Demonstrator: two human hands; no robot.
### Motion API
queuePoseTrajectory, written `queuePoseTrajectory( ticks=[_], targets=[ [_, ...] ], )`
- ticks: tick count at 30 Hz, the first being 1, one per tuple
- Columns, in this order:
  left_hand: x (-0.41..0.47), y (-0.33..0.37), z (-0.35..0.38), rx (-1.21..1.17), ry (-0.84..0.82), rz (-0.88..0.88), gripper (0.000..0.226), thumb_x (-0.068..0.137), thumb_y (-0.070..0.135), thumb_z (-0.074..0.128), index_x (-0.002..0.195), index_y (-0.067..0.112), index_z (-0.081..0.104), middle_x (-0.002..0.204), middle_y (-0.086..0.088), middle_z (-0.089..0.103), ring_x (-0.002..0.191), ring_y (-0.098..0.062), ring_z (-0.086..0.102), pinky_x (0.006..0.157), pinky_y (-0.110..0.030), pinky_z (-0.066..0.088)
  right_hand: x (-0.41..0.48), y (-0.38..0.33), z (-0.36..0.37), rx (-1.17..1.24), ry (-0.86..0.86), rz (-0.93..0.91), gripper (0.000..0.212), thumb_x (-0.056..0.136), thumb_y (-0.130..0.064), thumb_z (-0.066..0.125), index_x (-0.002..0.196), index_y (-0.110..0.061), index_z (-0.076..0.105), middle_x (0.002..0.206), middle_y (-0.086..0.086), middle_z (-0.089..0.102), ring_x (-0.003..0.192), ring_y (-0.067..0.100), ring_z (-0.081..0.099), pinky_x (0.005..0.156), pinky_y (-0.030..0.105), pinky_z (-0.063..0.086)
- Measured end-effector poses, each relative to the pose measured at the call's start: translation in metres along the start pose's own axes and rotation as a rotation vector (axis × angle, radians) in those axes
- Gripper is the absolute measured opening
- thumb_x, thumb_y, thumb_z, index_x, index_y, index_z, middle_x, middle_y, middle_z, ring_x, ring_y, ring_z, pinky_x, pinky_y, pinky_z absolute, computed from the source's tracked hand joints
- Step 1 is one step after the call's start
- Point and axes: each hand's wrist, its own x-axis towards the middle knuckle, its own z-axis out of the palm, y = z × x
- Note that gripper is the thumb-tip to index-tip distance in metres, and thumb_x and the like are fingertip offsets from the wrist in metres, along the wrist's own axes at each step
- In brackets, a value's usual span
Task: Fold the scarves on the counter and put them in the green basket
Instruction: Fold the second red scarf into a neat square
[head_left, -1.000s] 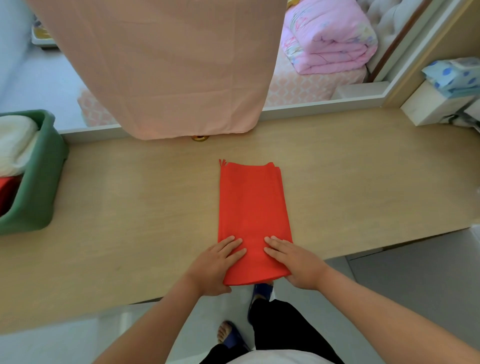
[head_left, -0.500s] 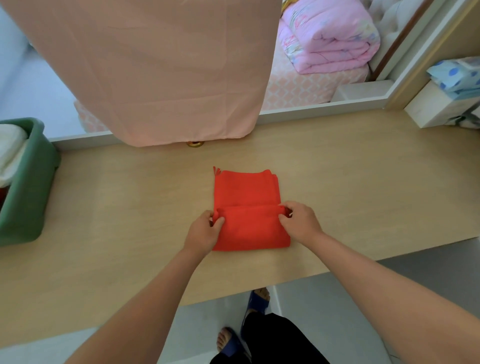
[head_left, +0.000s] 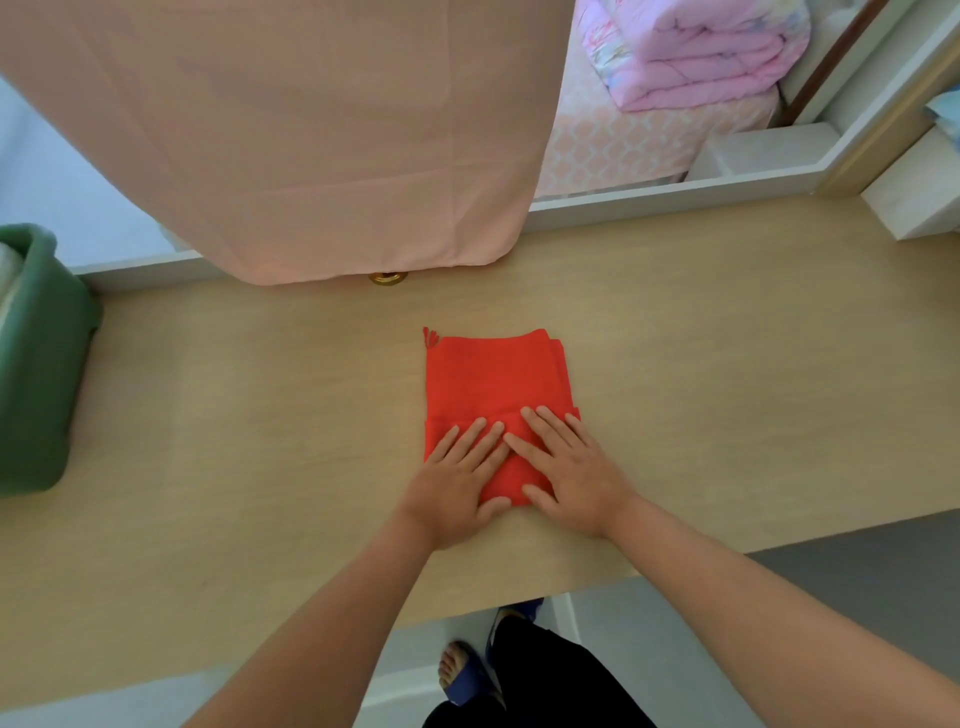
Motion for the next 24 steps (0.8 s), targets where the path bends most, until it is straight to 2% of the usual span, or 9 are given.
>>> queuePoseTrajectory(
  ticks=[2, 6, 10, 12, 14, 16, 19, 21, 24],
  targets=[
    [-0.001, -0.012, -0.005, -0.003, -0.047, 0.05, 0.089, 0.087, 0.069, 0.041, 0.157, 0.02, 0.014, 0.164, 0.001, 0.006, 0.152, -0.019, 0.0, 0.121, -0.041, 0.003, -0.01, 0.003, 0.004, 0.024, -0.129, 0.031, 0.086, 0.085, -0.062, 0.046, 0.158, -0.034, 0.012, 0.167, 0.002, 0.0, 0.153, 0.019, -0.004, 0.124, 0.043, 0.004],
    [-0.012, -0.036, -0.01, -0.053, -0.086, -0.024, 0.114, 0.071, 0.075, 0.053, 0.158, 0.02, 0.002, 0.164, 0.002, -0.007, 0.151, -0.019, -0.012, 0.123, -0.037, -0.002, -0.01, 0.009, -0.002, 0.042, -0.176, 0.053, 0.092, 0.08, -0.045, 0.047, 0.159, -0.029, 0.002, 0.166, 0.0, -0.008, 0.152, 0.016, -0.012, 0.125, 0.039, 0.001],
    [-0.02, -0.045, -0.017, -0.139, -0.115, -0.061, 0.125, 0.064, 0.074, 0.061, 0.157, 0.021, -0.004, 0.161, 0.007, -0.015, 0.149, -0.013, -0.017, 0.121, -0.029, -0.004, -0.006, 0.014, -0.014, 0.095, -0.233, 0.071, 0.089, 0.082, -0.018, 0.056, 0.159, -0.025, 0.012, 0.166, 0.0, -0.002, 0.153, 0.017, -0.002, 0.124, 0.032, 0.003],
    [-0.022, -0.043, -0.018, -0.187, -0.07, -0.059, 0.125, 0.06, 0.071, 0.062, 0.157, 0.019, 0.005, 0.163, 0.004, -0.006, 0.149, -0.011, -0.008, 0.121, -0.028, 0.001, -0.003, 0.01, -0.021, 0.248, -0.174, 0.15, 0.079, 0.08, -0.012, 0.059, 0.154, -0.022, 0.033, 0.164, 0.001, 0.018, 0.151, 0.018, 0.016, 0.122, 0.027, 0.011],
    [-0.025, -0.038, -0.02, -0.275, -0.001, -0.066, 0.116, 0.057, 0.067, 0.065, 0.154, 0.019, 0.023, 0.163, 0.002, 0.014, 0.149, -0.014, 0.013, 0.12, -0.029, 0.015, 0.002, 0.006, -0.033, 0.455, -0.048, 0.292, 0.057, 0.077, -0.015, 0.06, 0.134, -0.022, 0.062, 0.146, 0.0, 0.053, 0.135, 0.015, 0.048, 0.114, 0.024, 0.031],
    [-0.026, -0.033, -0.025, -0.393, 0.111, -0.092, 0.091, 0.061, 0.055, 0.071, 0.141, 0.019, 0.044, 0.147, 0.0, 0.044, 0.134, -0.02, 0.045, 0.107, -0.027, 0.036, 0.006, 0.006, -0.048, 0.583, 0.103, 0.403, 0.032, 0.075, -0.019, 0.062, 0.103, -0.027, 0.076, 0.105, -0.009, 0.074, 0.099, 0.01, 0.067, 0.09, 0.022, 0.049],
    [-0.02, -0.025, -0.041, -0.571, 0.326, -0.33, 0.054, 0.069, 0.049, 0.063, 0.119, 0.028, 0.056, 0.103, 0.008, 0.068, 0.089, -0.015, 0.067, 0.074, -0.024, 0.045, 0.013, 0.014, -0.064, 0.675, 0.218, 0.542, 0.021, 0.079, -0.012, 0.066, 0.072, -0.031, 0.066, 0.066, -0.016, 0.063, 0.066, 0.007, 0.057, 0.061, 0.015, 0.042],
    [-0.007, -0.022, -0.053, -0.736, 0.437, -0.53, 0.04, 0.076, 0.049, 0.064, 0.112, 0.032, 0.056, 0.084, 0.012, 0.068, 0.071, -0.009, 0.065, 0.064, -0.028, 0.048, 0.019, 0.021, -0.068, 0.695, 0.259, 0.614, 0.025, 0.084, -0.013, 0.066, 0.067, -0.029, 0.056, 0.062, -0.014, 0.055, 0.064, 0.012, 0.052, 0.056, 0.015, 0.036],
    [0.02, -0.026, -0.065, -0.887, 0.418, -0.754, 0.036, 0.087, 0.042, 0.068, 0.116, 0.025, 0.057, 0.085, 0.01, 0.066, 0.075, -0.01, 0.064, 0.067, -0.031, 0.048, 0.032, 0.03, -0.065, 0.655, 0.255, 0.686, 0.006, 0.09, -0.025, 0.065, 0.088, -0.029, 0.061, 0.08, -0.01, 0.062, 0.078, 0.017, 0.058, 0.067, 0.026, 0.041]
  ],
)
